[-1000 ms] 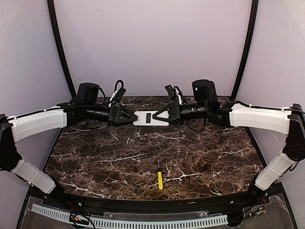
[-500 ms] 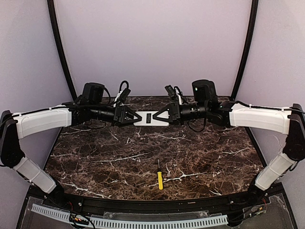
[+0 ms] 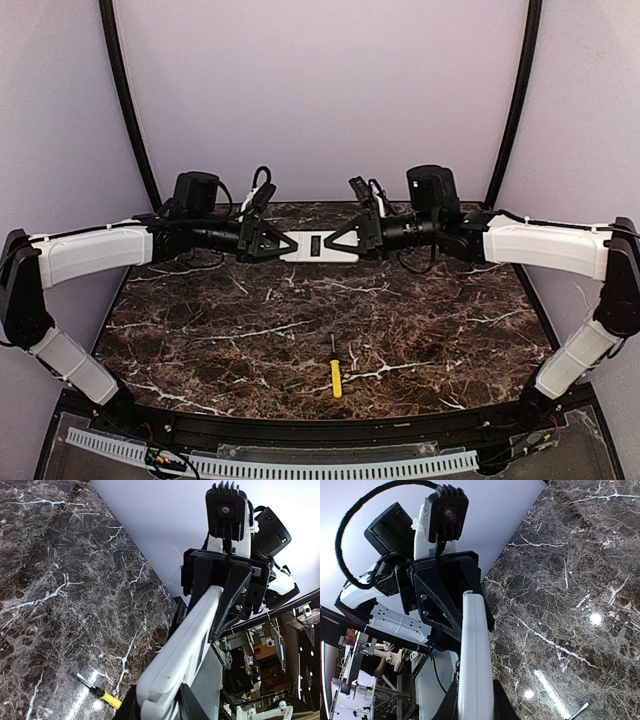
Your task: Unload the batteries from the remote control
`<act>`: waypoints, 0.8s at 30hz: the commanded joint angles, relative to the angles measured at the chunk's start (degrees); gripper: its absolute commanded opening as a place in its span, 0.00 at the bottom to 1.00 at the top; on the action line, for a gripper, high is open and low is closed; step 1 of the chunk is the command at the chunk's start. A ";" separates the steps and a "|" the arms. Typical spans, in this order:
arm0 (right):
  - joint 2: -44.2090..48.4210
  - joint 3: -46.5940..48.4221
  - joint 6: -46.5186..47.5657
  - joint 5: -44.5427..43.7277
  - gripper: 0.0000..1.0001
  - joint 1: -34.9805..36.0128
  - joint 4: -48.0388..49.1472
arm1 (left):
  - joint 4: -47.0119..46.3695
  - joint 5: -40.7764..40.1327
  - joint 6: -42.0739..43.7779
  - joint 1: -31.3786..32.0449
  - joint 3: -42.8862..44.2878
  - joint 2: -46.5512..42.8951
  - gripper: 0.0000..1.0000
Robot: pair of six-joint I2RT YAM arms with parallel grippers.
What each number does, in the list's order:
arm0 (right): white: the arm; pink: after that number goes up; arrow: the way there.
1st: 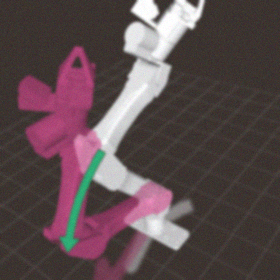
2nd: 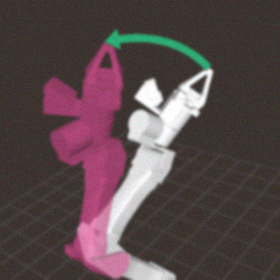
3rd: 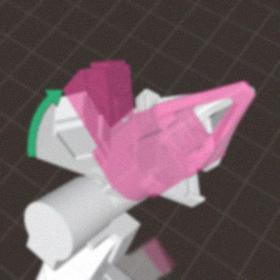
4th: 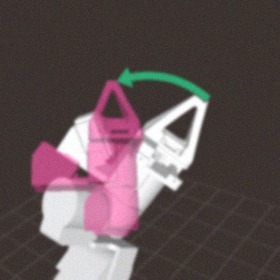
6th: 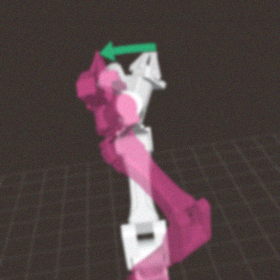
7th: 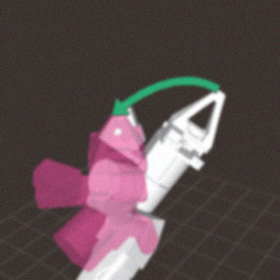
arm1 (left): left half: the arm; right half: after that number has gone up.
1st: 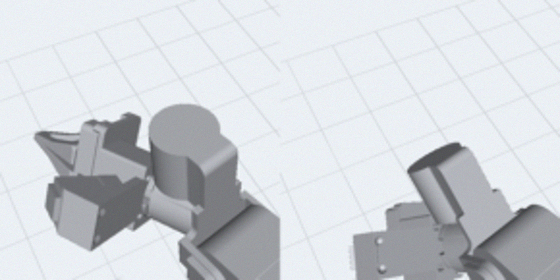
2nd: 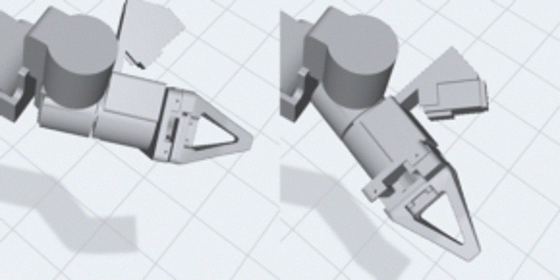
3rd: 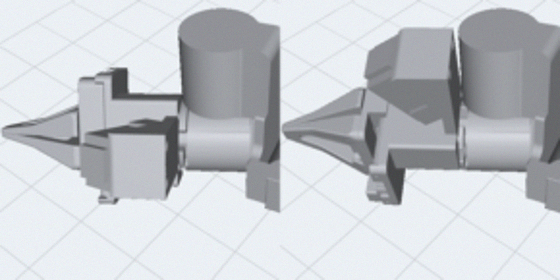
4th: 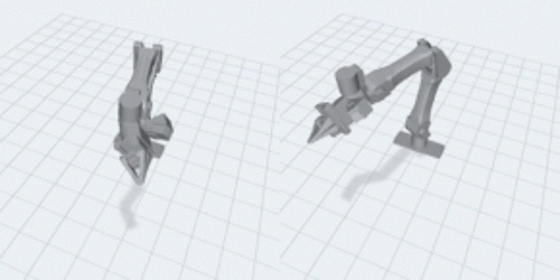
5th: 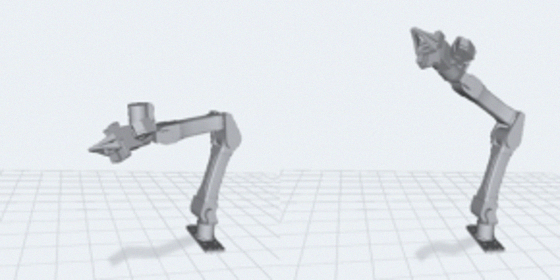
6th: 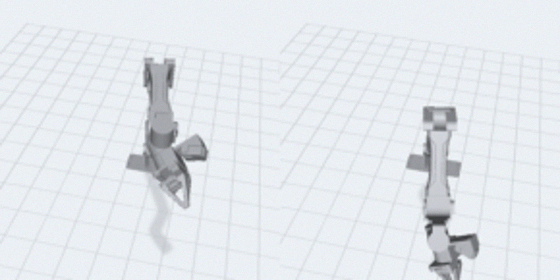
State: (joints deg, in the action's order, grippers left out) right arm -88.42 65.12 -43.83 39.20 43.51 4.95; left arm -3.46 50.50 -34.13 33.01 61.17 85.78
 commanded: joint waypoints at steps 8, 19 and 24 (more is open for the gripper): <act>1.07 0.21 0.14 -0.69 0.00 0.78 2.22 | -2.16 -0.91 -0.77 0.91 -0.36 -0.73 0.08; 2.81 -0.98 0.78 -0.96 0.00 0.20 0.88 | -3.22 -0.10 -0.90 0.82 -2.31 -1.80 0.16; 2.99 -1.30 0.85 -1.43 0.00 0.11 0.27 | -2.40 -1.25 -0.22 0.82 -2.24 -1.60 0.20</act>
State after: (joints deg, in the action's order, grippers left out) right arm -86.65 64.29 -43.11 39.86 43.38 4.82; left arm -7.29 52.58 -35.14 33.21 59.92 85.38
